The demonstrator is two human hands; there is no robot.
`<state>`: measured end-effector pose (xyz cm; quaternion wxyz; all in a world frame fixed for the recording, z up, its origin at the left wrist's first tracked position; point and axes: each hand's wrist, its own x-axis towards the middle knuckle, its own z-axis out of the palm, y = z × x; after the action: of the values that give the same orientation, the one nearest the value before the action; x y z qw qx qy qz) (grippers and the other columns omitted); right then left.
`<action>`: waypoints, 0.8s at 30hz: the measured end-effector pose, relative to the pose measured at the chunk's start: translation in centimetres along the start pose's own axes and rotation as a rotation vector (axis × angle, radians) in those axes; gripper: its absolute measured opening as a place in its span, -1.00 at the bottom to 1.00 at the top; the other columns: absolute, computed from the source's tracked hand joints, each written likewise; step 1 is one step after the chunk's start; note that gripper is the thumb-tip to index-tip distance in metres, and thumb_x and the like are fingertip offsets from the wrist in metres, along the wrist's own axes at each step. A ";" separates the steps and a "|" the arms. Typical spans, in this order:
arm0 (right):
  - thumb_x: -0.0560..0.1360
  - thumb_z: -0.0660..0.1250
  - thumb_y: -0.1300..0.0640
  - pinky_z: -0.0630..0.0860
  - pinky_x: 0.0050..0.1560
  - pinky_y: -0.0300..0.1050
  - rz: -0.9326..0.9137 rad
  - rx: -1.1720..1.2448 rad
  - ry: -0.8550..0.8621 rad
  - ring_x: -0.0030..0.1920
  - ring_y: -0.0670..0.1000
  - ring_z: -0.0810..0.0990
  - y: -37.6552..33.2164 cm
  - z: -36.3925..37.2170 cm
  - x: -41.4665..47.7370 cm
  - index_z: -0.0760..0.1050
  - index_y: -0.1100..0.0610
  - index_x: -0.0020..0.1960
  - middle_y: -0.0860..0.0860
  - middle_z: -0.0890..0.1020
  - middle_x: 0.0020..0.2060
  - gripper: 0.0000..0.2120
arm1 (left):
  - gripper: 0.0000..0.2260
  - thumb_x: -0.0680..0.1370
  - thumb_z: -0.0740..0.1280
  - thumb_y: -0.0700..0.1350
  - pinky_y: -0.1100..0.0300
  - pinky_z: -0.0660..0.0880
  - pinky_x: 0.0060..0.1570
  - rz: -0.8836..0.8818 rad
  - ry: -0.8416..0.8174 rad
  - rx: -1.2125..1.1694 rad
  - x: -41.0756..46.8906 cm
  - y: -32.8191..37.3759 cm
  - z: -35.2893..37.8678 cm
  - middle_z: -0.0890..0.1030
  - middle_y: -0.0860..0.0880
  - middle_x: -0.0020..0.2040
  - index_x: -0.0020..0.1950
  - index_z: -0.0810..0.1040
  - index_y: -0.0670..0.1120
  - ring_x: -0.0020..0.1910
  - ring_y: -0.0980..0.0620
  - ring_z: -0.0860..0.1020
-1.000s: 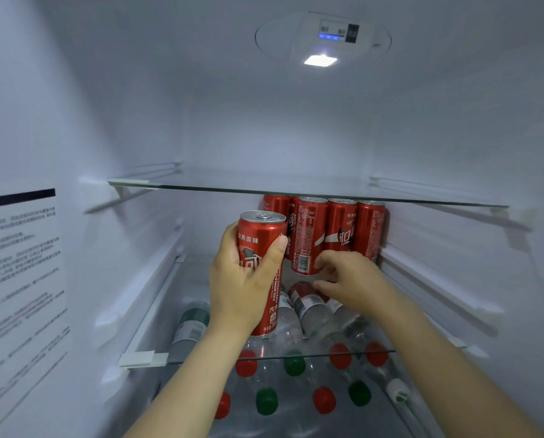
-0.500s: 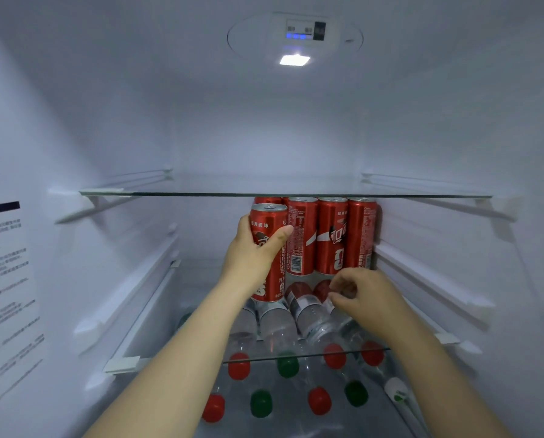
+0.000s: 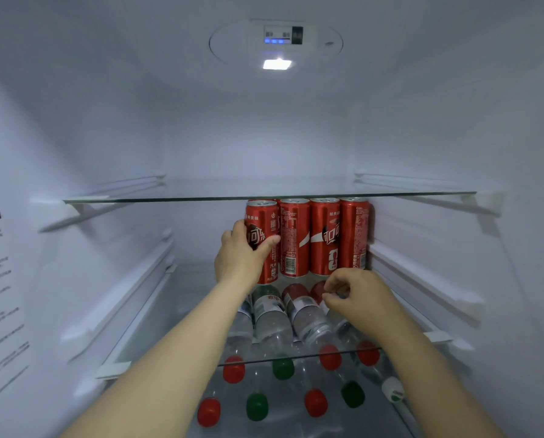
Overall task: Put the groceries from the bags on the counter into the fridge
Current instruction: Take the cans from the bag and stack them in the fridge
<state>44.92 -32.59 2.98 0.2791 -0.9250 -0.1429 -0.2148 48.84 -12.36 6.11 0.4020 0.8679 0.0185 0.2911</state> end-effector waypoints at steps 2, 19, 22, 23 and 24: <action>0.46 0.41 0.07 0.41 -0.16 -0.39 0.000 -0.003 0.001 -0.16 -0.25 0.52 0.0 0.1 0.0 0.60 0.00 -0.02 -0.19 0.59 -0.16 -0.90 | -0.40 0.41 0.41 0.22 -0.04 0.54 0.09 -0.028 0.038 -0.093 -0.6 -0.7 0.3 0.43 -0.03 0.24 0.33 0.32 -0.02 0.10 -0.02 0.53; 0.46 0.42 0.04 0.49 -0.05 -0.29 0.017 -0.006 -0.001 -0.13 -0.24 0.53 0.1 0.2 0.3 0.60 -0.02 0.00 -0.19 0.60 -0.13 -0.88 | -0.89 0.46 0.41 0.01 0.10 0.56 -0.09 0.122 -0.062 -0.036 -0.5 -1.6 1.2 0.60 0.05 -0.15 -0.09 0.59 0.00 -0.15 0.11 0.55; 0.46 0.42 0.04 0.50 -0.04 -0.28 0.022 -0.005 -0.005 -0.12 -0.25 0.52 0.1 0.2 0.3 0.59 -0.02 0.01 -0.20 0.60 -0.13 -0.86 | -0.88 0.45 0.41 0.00 0.17 0.52 -0.13 0.135 -0.053 -0.016 -0.5 -1.6 1.4 0.58 0.03 -0.13 -0.07 0.57 0.00 -0.16 0.11 0.53; 0.46 0.42 0.04 0.49 -0.04 -0.28 0.024 -0.006 -0.004 -0.13 -0.25 0.52 0.2 0.2 0.3 0.59 -0.02 0.01 -0.20 0.59 -0.13 -0.86 | -0.87 0.45 0.42 0.00 0.19 0.51 -0.15 0.136 -0.049 -0.012 -0.6 -1.6 1.4 0.57 0.03 -0.13 -0.07 0.56 0.00 -0.16 0.11 0.52; 0.46 0.42 0.04 0.49 -0.05 -0.29 0.023 -0.008 -0.003 -0.13 -0.25 0.51 0.1 0.2 0.3 0.59 -0.02 0.01 -0.20 0.59 -0.13 -0.86 | -0.87 0.44 0.42 -0.01 0.21 0.49 -0.16 0.139 -0.048 -0.010 -0.6 -1.7 1.4 0.56 0.02 -0.14 -0.07 0.55 0.00 -0.16 0.10 0.52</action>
<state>45.27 -32.53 2.85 0.2778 -0.9280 -0.1318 -0.2105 49.37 -12.33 3.95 0.3855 0.8717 -0.0531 0.2978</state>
